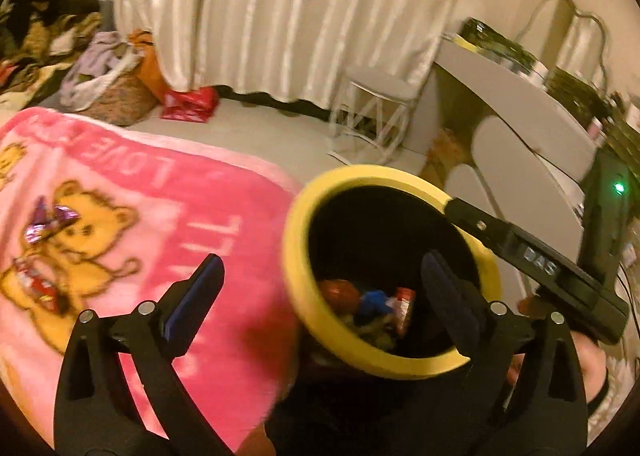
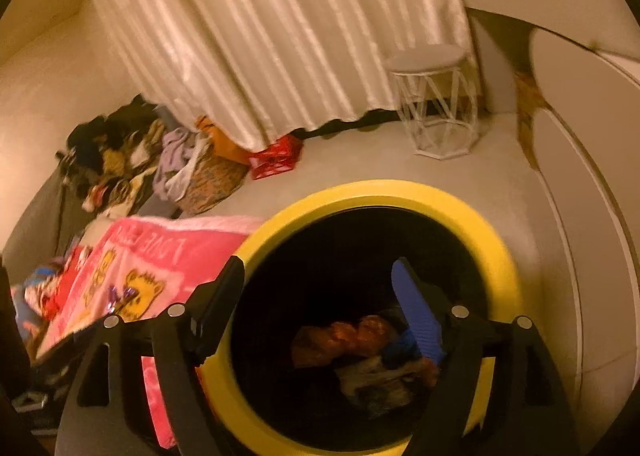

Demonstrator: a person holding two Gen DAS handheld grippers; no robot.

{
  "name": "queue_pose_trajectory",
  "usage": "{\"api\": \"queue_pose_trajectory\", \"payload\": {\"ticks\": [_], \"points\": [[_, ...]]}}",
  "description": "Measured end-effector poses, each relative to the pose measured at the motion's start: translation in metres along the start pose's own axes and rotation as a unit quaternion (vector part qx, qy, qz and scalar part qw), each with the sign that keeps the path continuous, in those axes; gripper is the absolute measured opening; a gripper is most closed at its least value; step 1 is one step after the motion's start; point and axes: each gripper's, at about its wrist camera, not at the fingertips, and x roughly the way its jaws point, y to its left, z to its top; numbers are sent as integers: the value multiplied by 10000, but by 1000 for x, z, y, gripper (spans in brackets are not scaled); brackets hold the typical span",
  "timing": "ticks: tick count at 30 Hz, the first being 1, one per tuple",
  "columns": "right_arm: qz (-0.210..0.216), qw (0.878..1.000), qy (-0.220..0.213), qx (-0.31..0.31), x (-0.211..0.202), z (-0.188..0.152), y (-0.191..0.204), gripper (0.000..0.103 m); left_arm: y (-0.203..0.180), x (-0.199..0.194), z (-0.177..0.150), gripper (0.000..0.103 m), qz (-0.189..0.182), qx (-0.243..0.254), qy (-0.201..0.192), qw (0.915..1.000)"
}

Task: Collect trash
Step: 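Move both open grippers back over the red packet and purple wrapper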

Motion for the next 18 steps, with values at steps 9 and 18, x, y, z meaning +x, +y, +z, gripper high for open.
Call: {"api": "queue_pose_trajectory", "payload": {"ticks": [9,18], "points": [[413,9965,245,-678,21,-2,64,75,68,-33,-2,91,720,-649,-353,9947],[912,9862,427,-1318,46,-1,135,75,133,-61,-11,91,1226,-1272,-556,9827]]}}
